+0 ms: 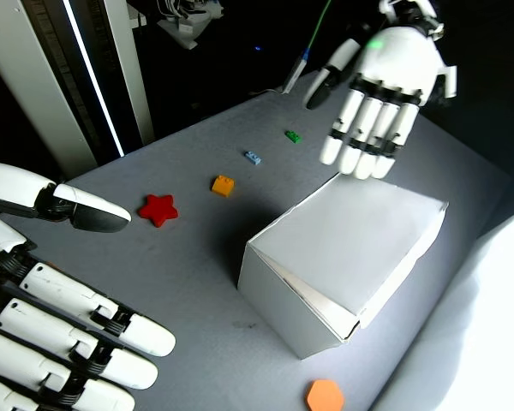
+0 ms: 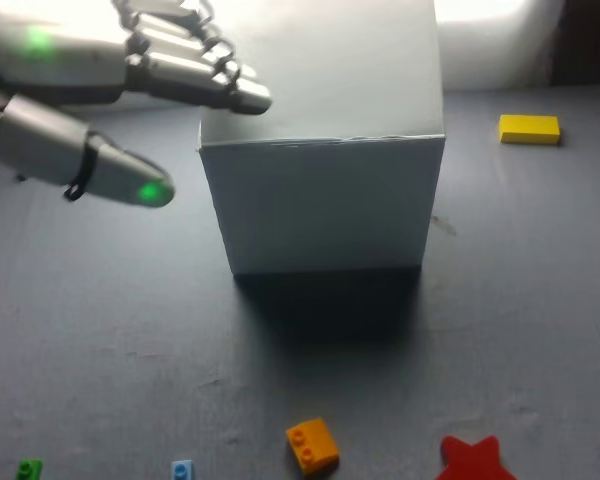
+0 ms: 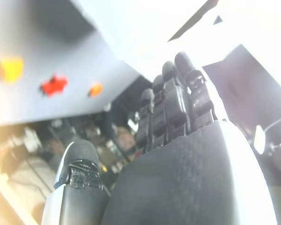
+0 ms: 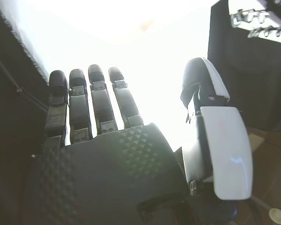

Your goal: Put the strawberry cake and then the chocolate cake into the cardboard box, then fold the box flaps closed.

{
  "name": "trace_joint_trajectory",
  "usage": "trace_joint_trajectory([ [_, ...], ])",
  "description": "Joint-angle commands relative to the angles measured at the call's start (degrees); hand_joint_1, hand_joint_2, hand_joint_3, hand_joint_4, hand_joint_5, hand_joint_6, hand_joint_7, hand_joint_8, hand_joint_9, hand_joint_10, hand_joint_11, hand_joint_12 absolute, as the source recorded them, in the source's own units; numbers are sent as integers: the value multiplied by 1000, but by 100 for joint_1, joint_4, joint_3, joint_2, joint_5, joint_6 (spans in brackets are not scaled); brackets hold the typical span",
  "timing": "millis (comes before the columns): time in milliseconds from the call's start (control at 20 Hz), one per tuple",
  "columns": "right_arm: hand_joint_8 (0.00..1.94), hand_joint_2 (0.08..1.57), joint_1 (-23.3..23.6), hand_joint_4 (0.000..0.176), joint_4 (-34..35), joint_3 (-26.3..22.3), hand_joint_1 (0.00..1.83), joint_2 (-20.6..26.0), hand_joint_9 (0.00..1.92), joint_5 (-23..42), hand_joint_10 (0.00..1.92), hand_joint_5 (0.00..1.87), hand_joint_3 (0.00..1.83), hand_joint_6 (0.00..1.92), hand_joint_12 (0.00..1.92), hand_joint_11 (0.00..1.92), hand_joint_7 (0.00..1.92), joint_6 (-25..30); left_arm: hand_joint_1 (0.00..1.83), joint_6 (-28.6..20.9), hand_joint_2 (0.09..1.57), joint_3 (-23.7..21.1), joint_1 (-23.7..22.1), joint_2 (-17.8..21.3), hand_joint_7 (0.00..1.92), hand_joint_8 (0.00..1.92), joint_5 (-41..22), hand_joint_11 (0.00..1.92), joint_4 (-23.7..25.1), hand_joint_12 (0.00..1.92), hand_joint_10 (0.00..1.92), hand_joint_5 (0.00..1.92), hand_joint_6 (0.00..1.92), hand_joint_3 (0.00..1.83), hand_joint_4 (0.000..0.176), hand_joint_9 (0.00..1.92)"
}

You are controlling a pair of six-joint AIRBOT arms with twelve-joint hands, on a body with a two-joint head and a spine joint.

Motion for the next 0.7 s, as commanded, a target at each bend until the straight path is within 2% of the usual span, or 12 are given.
trace_joint_trajectory([
  [0,3,1225,69,0,2,20,0,76,116,695,8,65,1,6,429,0,111,51,0,-13,1278,120,-120,-63,224,1,-19,0,-470,887,0,172,5,0,19,255],
  [100,6,1228,69,0,2,20,0,72,107,695,4,62,1,3,361,0,118,51,0,-17,1280,522,-147,-394,210,0,-12,0,-428,904,0,162,0,1,12,254],
  [200,6,1223,69,0,2,21,0,69,119,695,8,70,0,4,418,0,136,50,0,-17,1273,983,-144,-750,217,4,-10,0,-383,905,1,166,3,0,20,257],
  [250,2,1223,70,0,1,21,0,64,111,696,4,64,0,1,396,0,132,50,0,-17,1278,1251,-111,-949,205,2,-10,0,-368,878,1,156,1,0,14,245],
  [400,1,1224,70,0,0,21,0,55,98,696,2,59,0,4,265,0,130,50,0,-16,1278,1799,41,-1351,206,2,-11,0,-334,871,0,171,7,0,15,239],
  [500,4,1230,70,0,0,21,0,55,109,696,7,65,3,8,258,0,138,50,0,-16,1277,2006,185,-1485,215,6,-11,0,-304,868,4,173,7,0,17,246],
  [650,1,1233,67,0,0,21,0,56,105,696,4,57,2,3,312,0,132,50,0,-16,1277,1978,377,-1492,226,5,-9,0,-257,866,5,174,5,0,18,254],
])
